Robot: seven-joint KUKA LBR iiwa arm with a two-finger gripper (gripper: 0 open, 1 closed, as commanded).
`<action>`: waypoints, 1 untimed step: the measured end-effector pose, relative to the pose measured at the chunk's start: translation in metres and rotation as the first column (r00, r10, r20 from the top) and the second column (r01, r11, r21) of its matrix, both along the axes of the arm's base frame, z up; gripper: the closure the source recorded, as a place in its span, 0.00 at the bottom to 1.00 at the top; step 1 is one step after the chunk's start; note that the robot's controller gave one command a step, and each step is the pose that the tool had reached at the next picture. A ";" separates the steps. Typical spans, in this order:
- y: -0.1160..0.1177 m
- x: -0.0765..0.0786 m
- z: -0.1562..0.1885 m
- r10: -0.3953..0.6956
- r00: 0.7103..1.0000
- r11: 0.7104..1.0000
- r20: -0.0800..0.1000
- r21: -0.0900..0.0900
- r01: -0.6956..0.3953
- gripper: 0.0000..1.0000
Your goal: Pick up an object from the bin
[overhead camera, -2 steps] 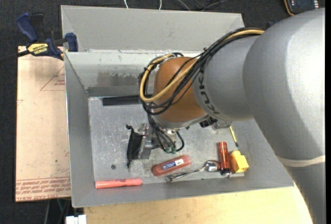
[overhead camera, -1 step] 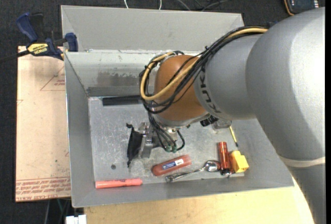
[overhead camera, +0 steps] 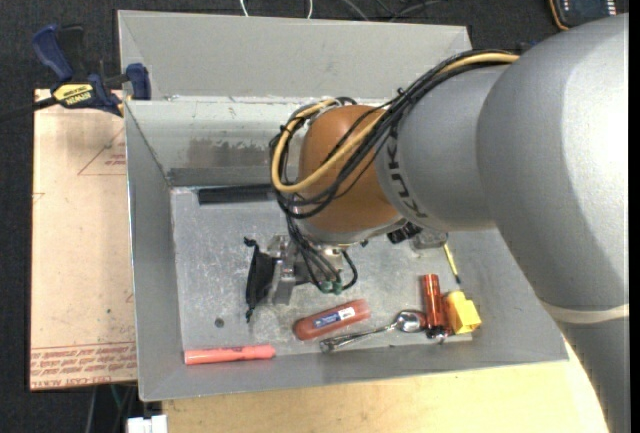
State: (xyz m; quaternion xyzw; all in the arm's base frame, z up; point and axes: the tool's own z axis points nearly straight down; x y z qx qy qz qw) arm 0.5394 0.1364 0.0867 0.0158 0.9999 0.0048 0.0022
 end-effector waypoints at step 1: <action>0.000 -0.003 0.014 0.000 1.000 1.000 -0.010 -0.002 0.000 1.00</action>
Offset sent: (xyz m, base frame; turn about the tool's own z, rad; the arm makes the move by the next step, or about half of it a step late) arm -0.0018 -0.0003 0.0139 0.0003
